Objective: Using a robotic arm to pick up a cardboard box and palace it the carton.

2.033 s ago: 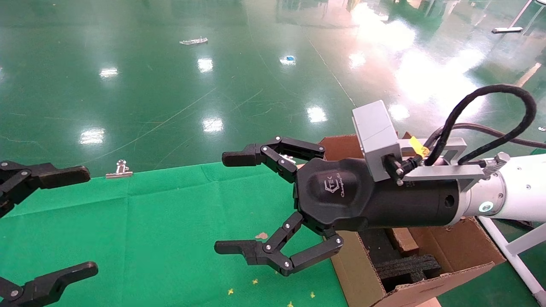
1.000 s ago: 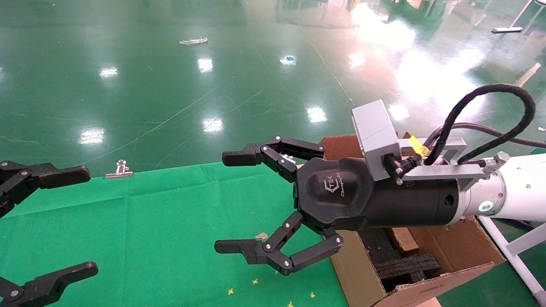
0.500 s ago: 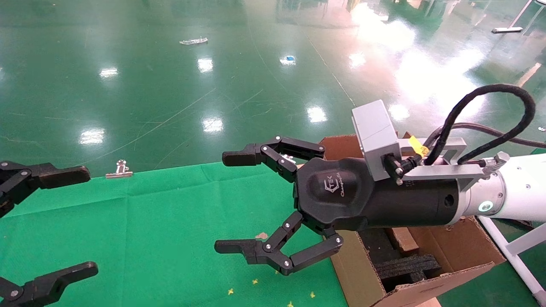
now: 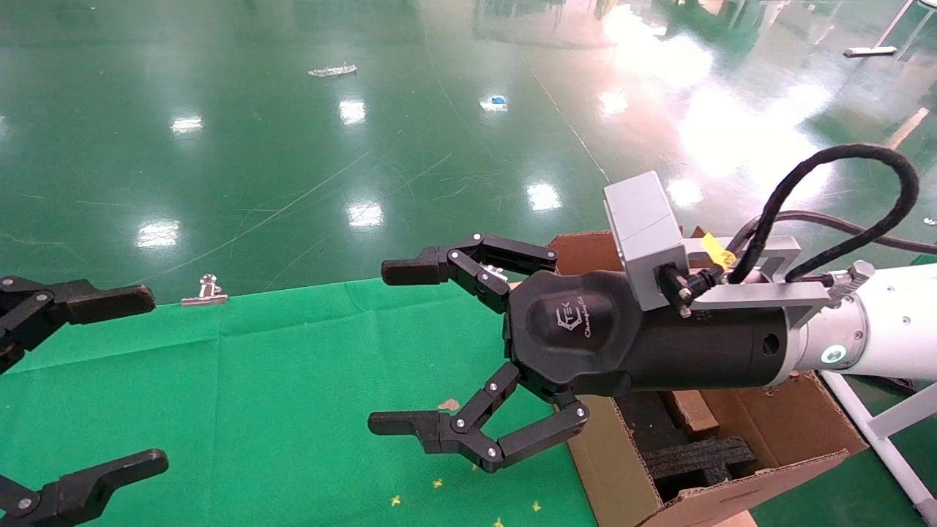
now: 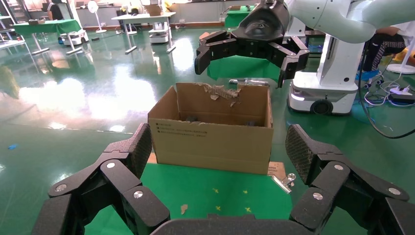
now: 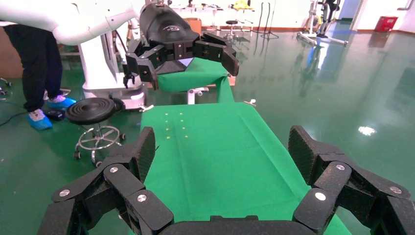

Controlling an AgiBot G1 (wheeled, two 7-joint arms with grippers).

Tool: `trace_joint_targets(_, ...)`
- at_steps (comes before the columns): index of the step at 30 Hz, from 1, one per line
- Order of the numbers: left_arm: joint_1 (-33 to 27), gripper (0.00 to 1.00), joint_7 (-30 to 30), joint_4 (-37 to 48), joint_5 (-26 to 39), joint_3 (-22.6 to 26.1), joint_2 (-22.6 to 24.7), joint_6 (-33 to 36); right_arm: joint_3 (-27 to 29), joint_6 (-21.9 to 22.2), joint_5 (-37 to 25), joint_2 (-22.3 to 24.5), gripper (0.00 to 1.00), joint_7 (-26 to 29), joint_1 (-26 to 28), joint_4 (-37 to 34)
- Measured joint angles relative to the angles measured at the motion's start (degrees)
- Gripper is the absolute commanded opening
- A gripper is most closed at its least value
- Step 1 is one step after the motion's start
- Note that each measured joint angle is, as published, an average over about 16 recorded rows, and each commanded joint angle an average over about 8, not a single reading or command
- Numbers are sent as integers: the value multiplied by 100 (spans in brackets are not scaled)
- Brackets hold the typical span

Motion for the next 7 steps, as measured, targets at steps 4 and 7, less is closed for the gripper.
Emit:
trace_joint_targets(4, 0, 100, 0, 0, 0, 0, 0, 0, 0, 0, 0, 0, 100, 0, 0, 0)
trace_joint_targets(7, 0, 100, 0, 0, 0, 0, 0, 0, 0, 0, 0, 0, 100, 0, 0, 0)
